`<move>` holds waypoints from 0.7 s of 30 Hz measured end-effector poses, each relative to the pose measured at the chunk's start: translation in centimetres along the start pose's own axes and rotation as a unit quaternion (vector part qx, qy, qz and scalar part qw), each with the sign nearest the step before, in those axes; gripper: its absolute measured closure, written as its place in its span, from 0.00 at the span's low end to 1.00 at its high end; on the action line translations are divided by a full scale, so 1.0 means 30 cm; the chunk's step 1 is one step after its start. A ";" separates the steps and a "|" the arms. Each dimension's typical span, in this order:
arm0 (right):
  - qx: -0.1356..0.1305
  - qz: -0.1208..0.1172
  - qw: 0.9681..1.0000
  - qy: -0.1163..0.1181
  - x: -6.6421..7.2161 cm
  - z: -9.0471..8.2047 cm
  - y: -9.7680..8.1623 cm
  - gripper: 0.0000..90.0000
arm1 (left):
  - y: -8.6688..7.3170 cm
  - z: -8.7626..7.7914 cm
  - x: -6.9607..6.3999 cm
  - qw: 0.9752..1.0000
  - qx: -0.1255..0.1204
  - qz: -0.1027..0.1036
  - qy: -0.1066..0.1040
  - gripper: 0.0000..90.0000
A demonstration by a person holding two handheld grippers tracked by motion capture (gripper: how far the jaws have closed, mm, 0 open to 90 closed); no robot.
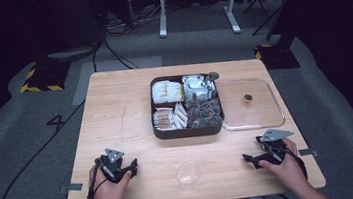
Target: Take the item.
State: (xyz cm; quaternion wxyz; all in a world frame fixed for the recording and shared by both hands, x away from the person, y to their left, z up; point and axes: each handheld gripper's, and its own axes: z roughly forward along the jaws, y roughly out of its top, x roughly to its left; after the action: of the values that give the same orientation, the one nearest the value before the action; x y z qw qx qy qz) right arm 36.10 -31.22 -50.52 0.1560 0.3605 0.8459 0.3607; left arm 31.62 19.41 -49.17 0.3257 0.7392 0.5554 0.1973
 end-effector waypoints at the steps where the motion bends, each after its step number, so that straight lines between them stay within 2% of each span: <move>1: 0.000 0.000 1.000 0.001 0.000 0.000 0.000 0.07 | 0.007 -0.004 -0.008 1.000 -0.004 0.000 -0.002 0.37; 3: 0.000 0.000 1.000 0.001 -0.001 -0.001 -0.001 0.07 | 0.020 -0.014 -0.021 1.000 -0.006 0.006 -0.002 0.35; 5: 0.000 0.000 1.000 0.001 -0.001 -0.001 -0.001 0.07 | 0.025 -0.019 -0.028 1.000 -0.009 0.002 0.001 0.32; 6: 0.000 0.001 1.000 0.001 -0.001 -0.001 0.000 0.07 | 0.040 -0.031 -0.038 1.000 0.000 0.001 0.008 0.30; 8: 0.000 0.000 1.000 0.001 -0.001 0.000 0.000 0.07 | 0.047 -0.036 -0.042 1.000 0.002 0.002 0.007 0.30; 13: 0.000 0.000 1.000 0.001 -0.001 0.000 0.000 0.07 | 0.091 -0.052 -0.061 1.000 -0.012 -0.006 -0.001 0.30; 16: -0.001 0.001 1.000 0.000 0.001 -0.001 -0.001 0.08 | 0.149 -0.067 -0.090 1.000 -0.005 -0.008 -0.009 0.33; 18: -0.001 0.001 1.000 -0.001 0.002 -0.002 -0.001 0.08 | 0.166 -0.070 -0.100 1.000 -0.006 -0.010 -0.013 0.33; 21: -0.001 0.002 1.000 0.000 0.002 -0.003 -0.002 0.08 | 0.232 -0.079 -0.131 1.000 -0.012 0.000 -0.017 0.33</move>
State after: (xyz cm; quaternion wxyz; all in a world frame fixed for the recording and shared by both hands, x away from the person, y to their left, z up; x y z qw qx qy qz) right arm 35.98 -31.23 -50.49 0.1558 0.3620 0.8449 0.3616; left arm 33.70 15.12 -42.31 0.3435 0.7387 0.5474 0.1916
